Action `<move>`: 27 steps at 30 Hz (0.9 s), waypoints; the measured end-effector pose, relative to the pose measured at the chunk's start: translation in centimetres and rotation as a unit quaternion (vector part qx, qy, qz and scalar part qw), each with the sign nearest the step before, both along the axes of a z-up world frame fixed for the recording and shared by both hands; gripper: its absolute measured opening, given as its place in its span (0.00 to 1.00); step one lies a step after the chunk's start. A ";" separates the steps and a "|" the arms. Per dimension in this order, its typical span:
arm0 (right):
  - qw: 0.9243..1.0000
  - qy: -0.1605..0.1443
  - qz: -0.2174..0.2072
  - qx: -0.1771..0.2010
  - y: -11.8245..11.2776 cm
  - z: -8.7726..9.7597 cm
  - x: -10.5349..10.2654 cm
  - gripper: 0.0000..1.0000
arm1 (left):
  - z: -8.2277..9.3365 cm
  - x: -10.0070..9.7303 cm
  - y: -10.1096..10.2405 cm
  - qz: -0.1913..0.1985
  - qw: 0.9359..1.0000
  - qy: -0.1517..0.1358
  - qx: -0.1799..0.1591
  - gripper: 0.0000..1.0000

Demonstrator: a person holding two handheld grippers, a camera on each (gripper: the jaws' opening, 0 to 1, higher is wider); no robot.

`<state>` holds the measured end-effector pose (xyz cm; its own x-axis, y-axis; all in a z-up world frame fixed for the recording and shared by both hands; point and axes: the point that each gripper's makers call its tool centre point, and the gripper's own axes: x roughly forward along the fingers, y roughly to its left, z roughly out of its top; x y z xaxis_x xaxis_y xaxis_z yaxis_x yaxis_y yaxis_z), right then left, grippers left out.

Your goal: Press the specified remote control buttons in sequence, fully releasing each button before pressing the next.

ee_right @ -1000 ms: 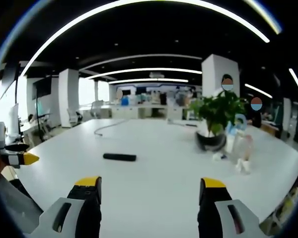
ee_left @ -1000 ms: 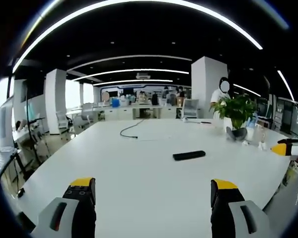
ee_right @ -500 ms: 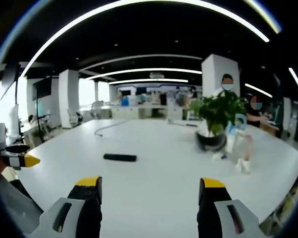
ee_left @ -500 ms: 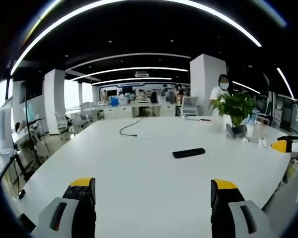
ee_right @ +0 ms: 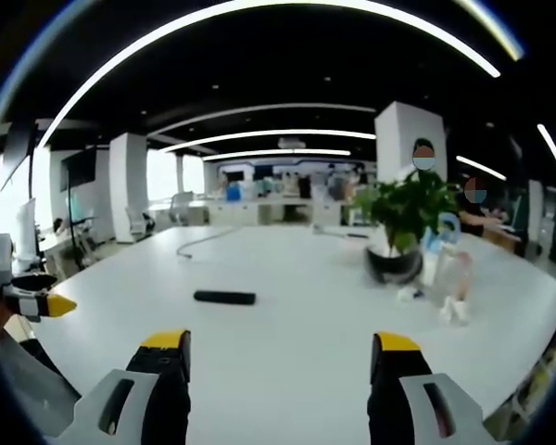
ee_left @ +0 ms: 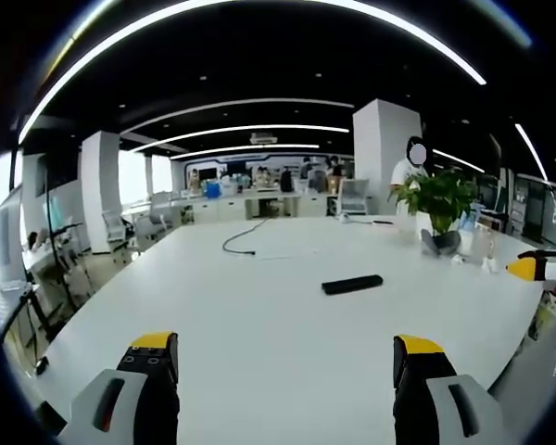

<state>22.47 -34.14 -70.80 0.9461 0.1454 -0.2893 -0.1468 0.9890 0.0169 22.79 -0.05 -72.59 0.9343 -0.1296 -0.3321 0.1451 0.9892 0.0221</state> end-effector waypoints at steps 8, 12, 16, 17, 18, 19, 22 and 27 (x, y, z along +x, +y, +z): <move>1.000 -0.003 0.000 0.005 0.0 0.1 0.0 0.78 | 0.2 0.0 -0.4 -0.012 1.000 -0.005 0.019 1.00; 1.000 -0.003 -0.001 0.006 0.0 0.1 0.0 0.78 | 0.3 0.0 -0.3 -0.009 1.000 -0.009 0.025 1.00; 1.000 -0.005 0.000 0.008 0.0 0.2 -0.1 0.78 | 0.5 0.2 0.1 -0.002 1.000 -0.007 0.013 1.00; 1.000 -0.005 0.000 0.008 0.0 0.2 -0.1 0.77 | 0.6 0.2 0.1 -0.003 1.000 -0.007 0.006 1.00; 1.000 -0.004 0.000 0.008 0.0 0.1 -0.1 0.77 | 0.6 0.2 0.1 -0.005 1.000 -0.006 0.005 1.00; 1.000 -0.004 0.001 0.008 0.0 0.1 -0.1 0.77 | 0.6 0.3 0.0 -0.008 1.000 -0.004 0.006 1.00; 1.000 -0.003 0.002 0.007 0.1 0.1 -0.1 0.77 | 0.6 0.8 0.1 -0.016 1.000 0.002 0.018 1.00; 1.000 0.003 0.004 0.009 0.2 0.0 -0.1 0.75 | 1.1 2.1 -0.4 -0.049 0.998 0.003 0.034 1.00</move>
<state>22.40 -33.94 -70.82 0.9431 0.1585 -0.2922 -0.1549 0.9873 0.0356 24.89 -0.50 -71.47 0.9161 -0.1981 -0.3485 0.2420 0.9664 0.0868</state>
